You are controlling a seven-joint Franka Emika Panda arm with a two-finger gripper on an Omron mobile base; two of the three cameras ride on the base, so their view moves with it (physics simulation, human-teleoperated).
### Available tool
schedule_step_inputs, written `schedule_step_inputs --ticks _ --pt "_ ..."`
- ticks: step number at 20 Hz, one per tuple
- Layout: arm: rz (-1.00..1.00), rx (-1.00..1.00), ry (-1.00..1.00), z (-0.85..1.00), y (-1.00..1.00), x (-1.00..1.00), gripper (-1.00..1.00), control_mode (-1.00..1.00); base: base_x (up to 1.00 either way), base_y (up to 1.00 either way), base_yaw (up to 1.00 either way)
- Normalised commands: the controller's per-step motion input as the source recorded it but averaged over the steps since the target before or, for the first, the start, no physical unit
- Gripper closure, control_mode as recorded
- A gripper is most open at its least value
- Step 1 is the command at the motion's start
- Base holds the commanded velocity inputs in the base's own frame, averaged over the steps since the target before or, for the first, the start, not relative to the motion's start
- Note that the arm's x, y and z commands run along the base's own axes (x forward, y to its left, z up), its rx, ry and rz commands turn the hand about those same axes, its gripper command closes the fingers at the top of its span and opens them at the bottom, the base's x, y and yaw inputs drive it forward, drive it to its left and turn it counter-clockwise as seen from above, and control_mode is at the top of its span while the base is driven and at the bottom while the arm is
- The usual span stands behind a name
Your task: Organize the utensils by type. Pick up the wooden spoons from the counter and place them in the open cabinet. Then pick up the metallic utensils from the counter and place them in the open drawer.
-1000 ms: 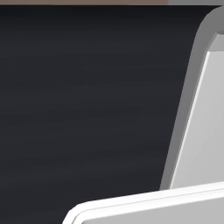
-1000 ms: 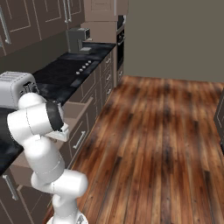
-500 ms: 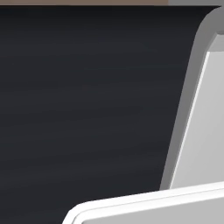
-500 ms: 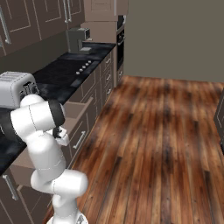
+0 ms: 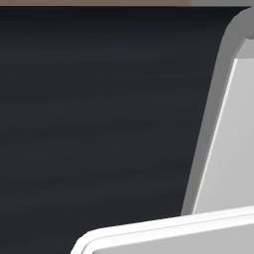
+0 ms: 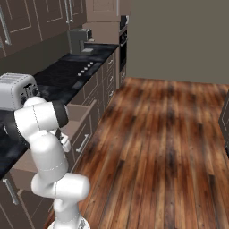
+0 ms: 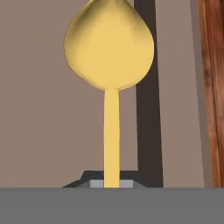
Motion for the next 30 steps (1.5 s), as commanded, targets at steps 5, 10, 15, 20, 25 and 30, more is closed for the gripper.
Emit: schedule_step_inputs --ticks 5,10,15,20,25,30 --pt "0.0 0.0 0.0 0.0 -0.16 0.0 1.0 -1.0 0.0 0.0 0.0" --pt "0.0 0.0 0.06 0.0 -0.25 0.0 1.0 -1.0 0.0 0.0 0.0" --pt "0.0 0.0 0.08 0.0 -0.22 0.0 1.0 -1.0 0.0 0.0 0.0" --pt "0.0 -0.01 0.08 0.0 -0.25 0.0 1.0 -1.0 0.0 0.0 0.0" --pt "0.0 -0.03 0.1 0.0 -0.29 0.0 1.0 -1.0 0.0 0.0 0.0" --pt "0.0 -0.06 0.05 -0.03 -0.34 0.0 1.0 -1.0 0.0 0.0 0.0"
